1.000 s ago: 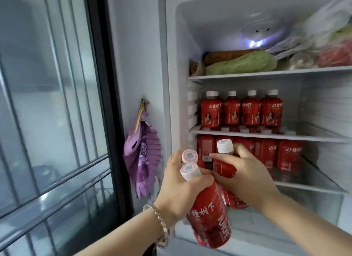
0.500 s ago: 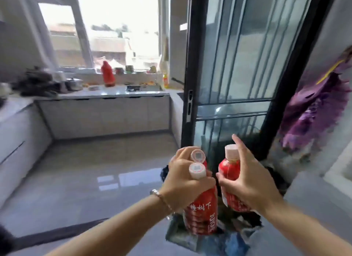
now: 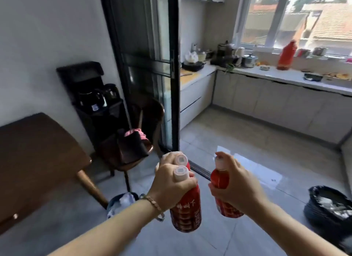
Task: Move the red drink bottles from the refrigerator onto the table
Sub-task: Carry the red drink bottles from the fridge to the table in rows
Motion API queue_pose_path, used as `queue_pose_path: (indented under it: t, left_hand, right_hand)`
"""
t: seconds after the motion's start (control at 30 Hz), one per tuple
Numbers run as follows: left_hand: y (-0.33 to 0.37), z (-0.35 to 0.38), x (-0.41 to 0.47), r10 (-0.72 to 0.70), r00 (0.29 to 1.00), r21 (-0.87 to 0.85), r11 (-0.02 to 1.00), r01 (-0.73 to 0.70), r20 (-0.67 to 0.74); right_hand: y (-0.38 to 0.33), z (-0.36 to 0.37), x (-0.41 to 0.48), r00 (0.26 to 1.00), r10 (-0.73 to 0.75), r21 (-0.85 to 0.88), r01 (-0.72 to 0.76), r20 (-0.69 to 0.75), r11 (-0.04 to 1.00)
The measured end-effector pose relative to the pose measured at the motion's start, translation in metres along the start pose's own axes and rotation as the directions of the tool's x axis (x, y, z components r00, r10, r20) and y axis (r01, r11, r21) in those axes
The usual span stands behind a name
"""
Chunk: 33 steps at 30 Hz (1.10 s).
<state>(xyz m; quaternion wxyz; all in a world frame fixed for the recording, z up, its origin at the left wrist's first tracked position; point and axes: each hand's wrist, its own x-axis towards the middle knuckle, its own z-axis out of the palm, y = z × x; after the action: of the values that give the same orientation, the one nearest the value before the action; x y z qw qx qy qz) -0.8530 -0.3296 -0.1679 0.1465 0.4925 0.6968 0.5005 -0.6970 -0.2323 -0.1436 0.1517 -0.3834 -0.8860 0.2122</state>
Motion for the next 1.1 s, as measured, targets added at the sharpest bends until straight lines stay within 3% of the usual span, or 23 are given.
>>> queue_pose_path:
  t: [0.13,0.23,0.47,0.87,1.0,1.1]
  left_hand:
    - [-0.08,-0.121,-0.014,-0.108,0.98,0.077,0.989,0.122,-0.168]
    - [-0.129,-0.203,-0.024,-0.188,0.926,0.066,0.973,0.221,-0.326]
    - [-0.22,-0.347,-0.027,-0.31,0.784,-0.015,0.933,0.359,-0.538]
    - [-0.389,-0.533,0.061,-0.506,0.432,-0.215,0.798,0.563,-0.747]
    - [-0.425,-0.573,0.087,-0.438,0.322,-0.186,0.787,0.588,-0.839]
    - [-0.472,-0.611,0.114,-0.397,0.192,-0.201,0.755,0.624,-0.898]
  right_hand:
    - [-0.114,0.088,0.053,0.991,-0.116,0.063,0.112,0.07,0.992]
    - [-0.197,0.146,0.087,0.975,-0.189,0.13,0.174,0.116,0.976]
    - [-0.34,0.256,0.16,0.904,-0.368,0.221,0.321,0.219,0.921]
    - [-0.525,0.447,0.358,0.743,-0.54,0.347,0.423,0.396,0.837]
    - [-0.56,0.488,0.4,0.724,-0.525,0.366,0.387,0.448,0.846]
    - [-0.588,0.538,0.439,0.745,-0.461,0.37,0.304,0.482,0.878]
